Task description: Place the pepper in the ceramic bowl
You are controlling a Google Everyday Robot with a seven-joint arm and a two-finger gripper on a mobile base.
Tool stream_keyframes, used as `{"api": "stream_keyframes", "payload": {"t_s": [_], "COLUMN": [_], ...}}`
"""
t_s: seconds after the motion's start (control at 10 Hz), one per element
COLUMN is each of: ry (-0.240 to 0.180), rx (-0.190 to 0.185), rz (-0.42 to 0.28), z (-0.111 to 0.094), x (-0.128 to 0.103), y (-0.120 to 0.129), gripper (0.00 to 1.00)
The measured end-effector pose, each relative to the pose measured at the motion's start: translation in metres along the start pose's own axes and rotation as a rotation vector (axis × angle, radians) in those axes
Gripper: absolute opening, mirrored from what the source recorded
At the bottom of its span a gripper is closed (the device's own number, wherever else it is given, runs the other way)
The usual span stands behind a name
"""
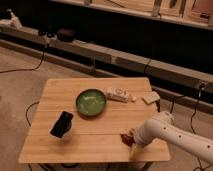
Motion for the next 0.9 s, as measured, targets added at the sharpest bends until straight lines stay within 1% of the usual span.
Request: {"api": "stream_keyframes", "payload": {"t_s": [0.1,0.2,0.7,0.8,0.9], "ry": [0.013,0.021,0.040,0.045,0.056], "rx": [0.016,0.029,0.063,0.069,0.077], "rz": [-0.009,-0.014,-0.042,-0.042,-0.038], "z": [0.000,-0.001,-0.005,-0.007,-0.009], "x": [-0.001,-0.004,-0.021,-0.023,-0.024], "y": [-0.002,-0.004,-0.007,-0.009,-0.011], "gripper": [0.58,0.52,0.50,0.46,0.34]}}
